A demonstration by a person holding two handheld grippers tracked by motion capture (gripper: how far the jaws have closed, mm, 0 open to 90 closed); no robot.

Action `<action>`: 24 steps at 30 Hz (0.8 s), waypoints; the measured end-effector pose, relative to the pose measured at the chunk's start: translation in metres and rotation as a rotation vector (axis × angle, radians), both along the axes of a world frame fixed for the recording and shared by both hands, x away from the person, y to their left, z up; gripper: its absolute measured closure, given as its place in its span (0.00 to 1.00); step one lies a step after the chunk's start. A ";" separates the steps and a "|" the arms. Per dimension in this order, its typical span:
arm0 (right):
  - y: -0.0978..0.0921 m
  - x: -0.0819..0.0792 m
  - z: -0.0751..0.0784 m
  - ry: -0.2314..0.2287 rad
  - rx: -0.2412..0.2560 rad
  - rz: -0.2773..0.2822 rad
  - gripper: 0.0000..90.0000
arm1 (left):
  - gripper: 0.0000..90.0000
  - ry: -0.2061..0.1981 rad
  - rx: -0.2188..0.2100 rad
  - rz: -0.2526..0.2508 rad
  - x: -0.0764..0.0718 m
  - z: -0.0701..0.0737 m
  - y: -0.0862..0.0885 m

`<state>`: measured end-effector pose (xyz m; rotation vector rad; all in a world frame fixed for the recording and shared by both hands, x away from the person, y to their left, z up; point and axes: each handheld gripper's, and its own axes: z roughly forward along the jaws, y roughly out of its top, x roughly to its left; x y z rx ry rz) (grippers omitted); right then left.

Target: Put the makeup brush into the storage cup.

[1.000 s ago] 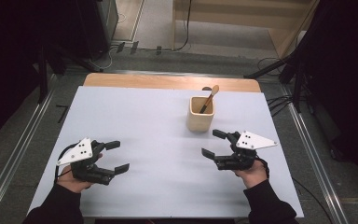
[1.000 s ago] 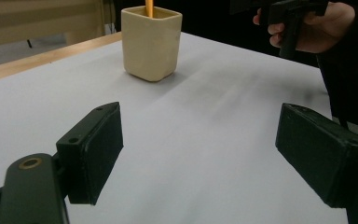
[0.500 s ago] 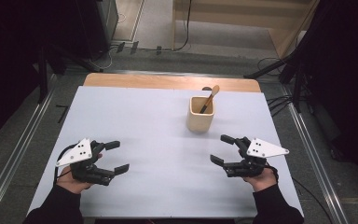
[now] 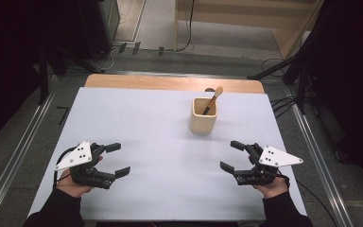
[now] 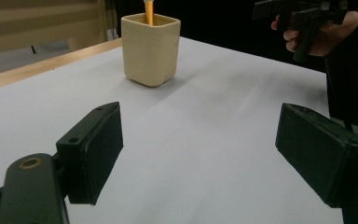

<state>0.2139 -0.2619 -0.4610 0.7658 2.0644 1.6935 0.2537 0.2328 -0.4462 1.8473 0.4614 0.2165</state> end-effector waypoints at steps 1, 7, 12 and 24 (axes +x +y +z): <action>-0.001 -0.001 0.000 -0.002 -0.002 0.000 0.24 | 0.17 0.000 0.000 -0.001 0.000 0.000 0.000; -0.005 0.000 0.000 -0.018 0.015 -0.006 0.24 | 0.17 -0.003 -0.006 -0.002 0.001 -0.001 -0.002; -0.006 0.001 -0.001 -0.012 0.023 -0.008 0.24 | 0.17 0.000 0.001 -0.005 0.002 -0.002 -0.003; -0.007 0.002 -0.002 -0.008 0.037 -0.004 0.24 | 0.17 0.001 0.002 -0.004 0.002 -0.002 -0.002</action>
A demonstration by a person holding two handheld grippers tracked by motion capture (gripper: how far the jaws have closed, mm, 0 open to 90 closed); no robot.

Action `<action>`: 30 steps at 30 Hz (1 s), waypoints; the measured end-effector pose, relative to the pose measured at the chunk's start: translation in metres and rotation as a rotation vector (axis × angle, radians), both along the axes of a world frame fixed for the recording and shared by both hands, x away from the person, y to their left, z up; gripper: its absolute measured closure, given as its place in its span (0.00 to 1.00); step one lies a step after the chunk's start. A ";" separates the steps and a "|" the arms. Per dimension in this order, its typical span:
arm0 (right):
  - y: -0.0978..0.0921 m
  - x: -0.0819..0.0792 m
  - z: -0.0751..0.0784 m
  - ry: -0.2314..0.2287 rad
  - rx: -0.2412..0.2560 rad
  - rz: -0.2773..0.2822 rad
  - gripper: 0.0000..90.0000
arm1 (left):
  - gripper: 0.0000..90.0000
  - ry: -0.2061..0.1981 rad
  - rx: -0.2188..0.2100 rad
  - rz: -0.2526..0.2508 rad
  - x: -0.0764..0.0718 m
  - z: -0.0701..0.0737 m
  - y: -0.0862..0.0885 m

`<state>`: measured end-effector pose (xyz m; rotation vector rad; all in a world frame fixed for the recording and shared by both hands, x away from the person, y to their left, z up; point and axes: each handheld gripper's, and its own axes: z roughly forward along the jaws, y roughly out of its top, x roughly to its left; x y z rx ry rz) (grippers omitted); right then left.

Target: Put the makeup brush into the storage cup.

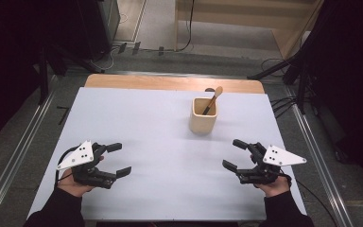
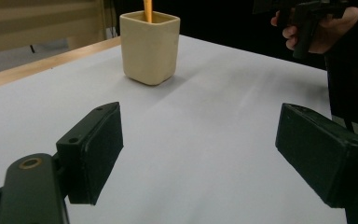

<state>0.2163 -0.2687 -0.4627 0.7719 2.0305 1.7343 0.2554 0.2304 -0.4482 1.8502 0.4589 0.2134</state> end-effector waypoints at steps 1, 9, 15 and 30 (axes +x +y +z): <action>0.000 0.000 0.000 -0.002 -0.002 0.000 0.24 | 0.17 0.000 0.000 0.001 0.000 0.000 0.000; 0.000 0.000 0.000 -0.005 -0.008 -0.005 0.24 | 0.17 -0.002 0.001 0.001 0.000 0.000 0.001; 0.000 -0.001 0.000 -0.003 -0.009 -0.006 0.24 | 0.17 -0.003 -0.001 0.001 0.000 0.000 0.001; 0.001 0.000 0.000 -0.004 -0.014 -0.003 0.24 | 0.17 -0.001 -0.001 -0.001 0.001 0.001 0.001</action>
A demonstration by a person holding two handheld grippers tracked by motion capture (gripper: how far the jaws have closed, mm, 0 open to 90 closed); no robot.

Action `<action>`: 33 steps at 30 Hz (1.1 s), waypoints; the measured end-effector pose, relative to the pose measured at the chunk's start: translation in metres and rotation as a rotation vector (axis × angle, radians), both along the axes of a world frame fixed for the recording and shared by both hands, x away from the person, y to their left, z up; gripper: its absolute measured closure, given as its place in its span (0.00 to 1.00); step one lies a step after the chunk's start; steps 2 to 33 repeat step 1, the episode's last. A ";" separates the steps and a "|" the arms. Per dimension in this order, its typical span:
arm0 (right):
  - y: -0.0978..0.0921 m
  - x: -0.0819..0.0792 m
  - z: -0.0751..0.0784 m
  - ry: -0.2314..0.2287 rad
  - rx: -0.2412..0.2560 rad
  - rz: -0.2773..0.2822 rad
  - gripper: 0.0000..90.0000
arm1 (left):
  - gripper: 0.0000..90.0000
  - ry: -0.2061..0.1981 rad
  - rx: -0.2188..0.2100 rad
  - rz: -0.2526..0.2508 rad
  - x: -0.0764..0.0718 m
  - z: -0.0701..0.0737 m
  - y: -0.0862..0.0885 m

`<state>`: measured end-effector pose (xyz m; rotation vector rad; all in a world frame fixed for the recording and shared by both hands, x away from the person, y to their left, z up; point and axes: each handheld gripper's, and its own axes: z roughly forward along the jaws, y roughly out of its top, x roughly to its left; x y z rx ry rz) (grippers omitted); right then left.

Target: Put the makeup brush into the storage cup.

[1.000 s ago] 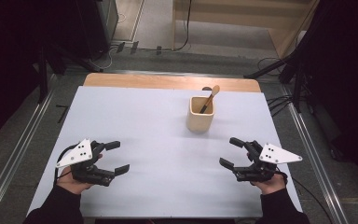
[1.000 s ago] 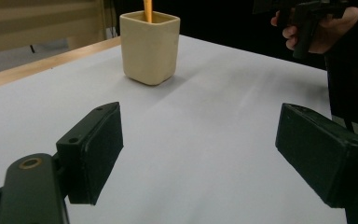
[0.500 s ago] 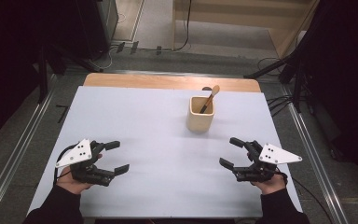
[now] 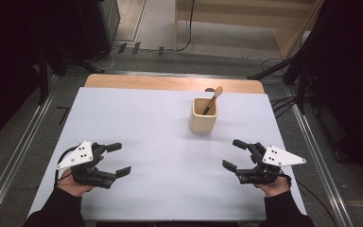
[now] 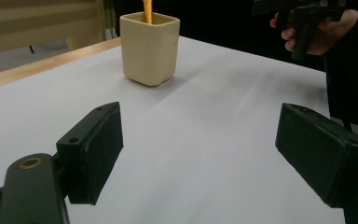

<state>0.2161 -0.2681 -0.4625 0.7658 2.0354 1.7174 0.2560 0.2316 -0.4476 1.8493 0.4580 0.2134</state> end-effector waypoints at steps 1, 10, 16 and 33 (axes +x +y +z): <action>0.000 0.000 0.000 0.001 0.001 -0.001 0.24 | 0.17 0.000 -0.002 0.000 0.000 0.000 0.000; 0.000 0.000 0.000 0.001 0.001 -0.001 0.24 | 0.17 0.000 -0.002 0.000 0.000 0.000 0.000; 0.000 0.000 0.000 0.001 0.001 -0.001 0.24 | 0.17 0.000 -0.002 0.000 0.000 0.000 0.000; 0.000 0.000 0.000 0.001 0.001 -0.001 0.24 | 0.17 0.000 -0.002 0.000 0.000 0.000 0.000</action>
